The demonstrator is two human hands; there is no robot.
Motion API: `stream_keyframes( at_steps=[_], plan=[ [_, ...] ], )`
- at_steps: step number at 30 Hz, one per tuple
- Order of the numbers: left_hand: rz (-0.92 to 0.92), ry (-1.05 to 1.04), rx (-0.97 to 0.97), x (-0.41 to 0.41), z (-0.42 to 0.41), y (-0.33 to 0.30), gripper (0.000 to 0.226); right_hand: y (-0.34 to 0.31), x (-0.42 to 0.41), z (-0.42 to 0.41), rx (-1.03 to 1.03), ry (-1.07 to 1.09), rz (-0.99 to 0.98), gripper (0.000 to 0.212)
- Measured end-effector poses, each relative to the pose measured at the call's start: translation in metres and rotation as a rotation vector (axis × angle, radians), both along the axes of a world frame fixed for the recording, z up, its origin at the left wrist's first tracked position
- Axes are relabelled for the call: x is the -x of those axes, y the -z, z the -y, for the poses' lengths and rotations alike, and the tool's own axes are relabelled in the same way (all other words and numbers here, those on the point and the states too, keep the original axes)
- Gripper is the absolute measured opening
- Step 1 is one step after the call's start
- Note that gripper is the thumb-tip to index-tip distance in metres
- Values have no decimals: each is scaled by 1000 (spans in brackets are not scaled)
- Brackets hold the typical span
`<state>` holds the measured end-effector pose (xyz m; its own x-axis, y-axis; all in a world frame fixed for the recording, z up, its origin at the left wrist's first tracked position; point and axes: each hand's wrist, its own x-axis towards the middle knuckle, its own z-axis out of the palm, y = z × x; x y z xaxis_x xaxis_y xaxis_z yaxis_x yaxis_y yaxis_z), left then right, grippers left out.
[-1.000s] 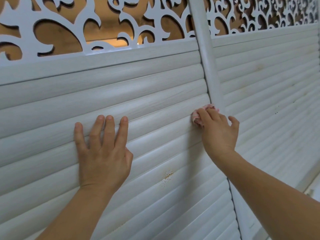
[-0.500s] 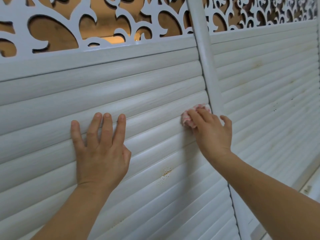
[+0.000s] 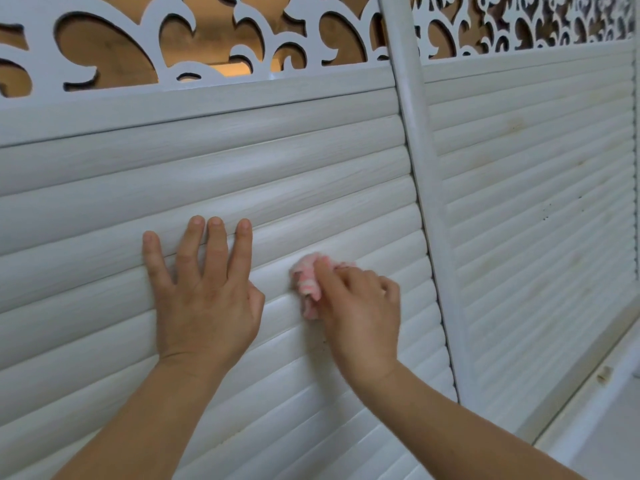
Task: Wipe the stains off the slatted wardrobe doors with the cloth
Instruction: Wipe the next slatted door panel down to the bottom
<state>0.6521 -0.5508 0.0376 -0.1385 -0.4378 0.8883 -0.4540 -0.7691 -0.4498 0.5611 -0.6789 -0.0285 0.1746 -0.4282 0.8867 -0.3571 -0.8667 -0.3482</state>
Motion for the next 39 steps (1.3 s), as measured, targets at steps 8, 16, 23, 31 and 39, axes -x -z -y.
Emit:
stream_keyframes(
  at_steps=[8,16,23,31,39],
  plan=[
    [14,1,-21,-1,-4,-1,51,1,2,3,371,-48,-13,34],
    [-12,3,-53,-1,-8,-1,53,-13,41,82,-232,130,-168,40],
    [-168,10,-98,11,-15,3,63,1,26,64,-401,61,-63,37],
    [-289,-46,-206,23,-51,51,66,27,3,-20,-40,-29,-80,36],
    [-308,-75,-229,28,-67,67,62,43,-9,-64,406,-170,-50,26]
  ],
)
